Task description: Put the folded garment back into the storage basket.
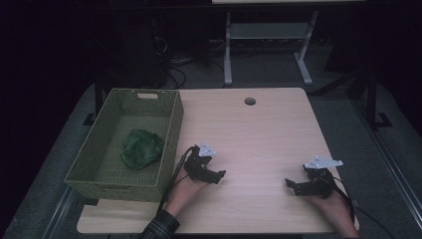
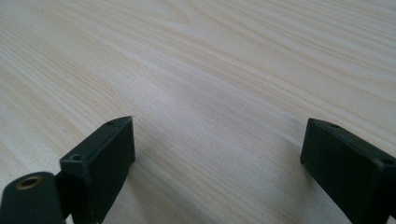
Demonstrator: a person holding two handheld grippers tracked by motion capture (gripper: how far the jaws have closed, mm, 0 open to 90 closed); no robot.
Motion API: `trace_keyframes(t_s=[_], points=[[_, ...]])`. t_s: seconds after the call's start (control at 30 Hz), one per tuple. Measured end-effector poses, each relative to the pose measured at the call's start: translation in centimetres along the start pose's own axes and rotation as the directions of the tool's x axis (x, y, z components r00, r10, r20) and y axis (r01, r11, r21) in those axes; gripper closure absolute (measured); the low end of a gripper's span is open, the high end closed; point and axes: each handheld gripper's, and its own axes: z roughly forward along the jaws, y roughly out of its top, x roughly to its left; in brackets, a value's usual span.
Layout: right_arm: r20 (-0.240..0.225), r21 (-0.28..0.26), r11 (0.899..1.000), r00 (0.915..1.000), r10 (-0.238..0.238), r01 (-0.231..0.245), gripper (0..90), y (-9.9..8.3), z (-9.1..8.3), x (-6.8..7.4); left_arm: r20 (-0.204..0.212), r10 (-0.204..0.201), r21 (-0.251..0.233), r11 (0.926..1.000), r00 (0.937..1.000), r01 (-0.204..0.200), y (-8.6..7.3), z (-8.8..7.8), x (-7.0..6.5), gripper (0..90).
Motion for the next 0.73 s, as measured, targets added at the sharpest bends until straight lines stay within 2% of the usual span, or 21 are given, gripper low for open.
trace_keyframes(t_s=[0.03, 0.1, 0.2, 0.27, 0.73], points=[[0.000, 0.000, 1.000, 1.0000, 0.001, -0.001, 9.6, 0.00, 0.00, 0.01, -0.001, 0.011, 0.010, 0.9999, 0.9999, -0.011, -0.16, 0.18, 0.15, 16.8], [0.000, 0.000, 1.000, 1.0000, 0.000, 0.000, 9.6, 0.00, 0.00, 0.00, -0.005, 0.004, 0.014, 0.9999, 1.0000, -0.004, -0.47, 0.57, 0.29, 16.4], [0.000, 0.000, 1.000, 1.0000, 0.000, 0.000, 9.6, 0.00, 0.00, 0.00, -0.027, 0.021, -0.010, 0.9997, 0.9994, -0.021, -0.76, 0.75, 0.13, 15.4], [0.000, 0.000, 1.000, 1.0000, 0.001, -0.001, 9.6, 0.00, 0.00, 0.01, -0.041, 0.045, -0.031, 0.9985, 0.9982, -0.046, -1.09, 0.92, 0.01, 14.8], [-0.002, 0.001, 1.000, 1.0000, -0.001, 0.001, 9.6, -0.03, -0.03, 0.04, -0.042, 0.045, -0.028, 0.9986, 0.9981, -0.046, -1.08, 0.90, 0.00, 14.0]])
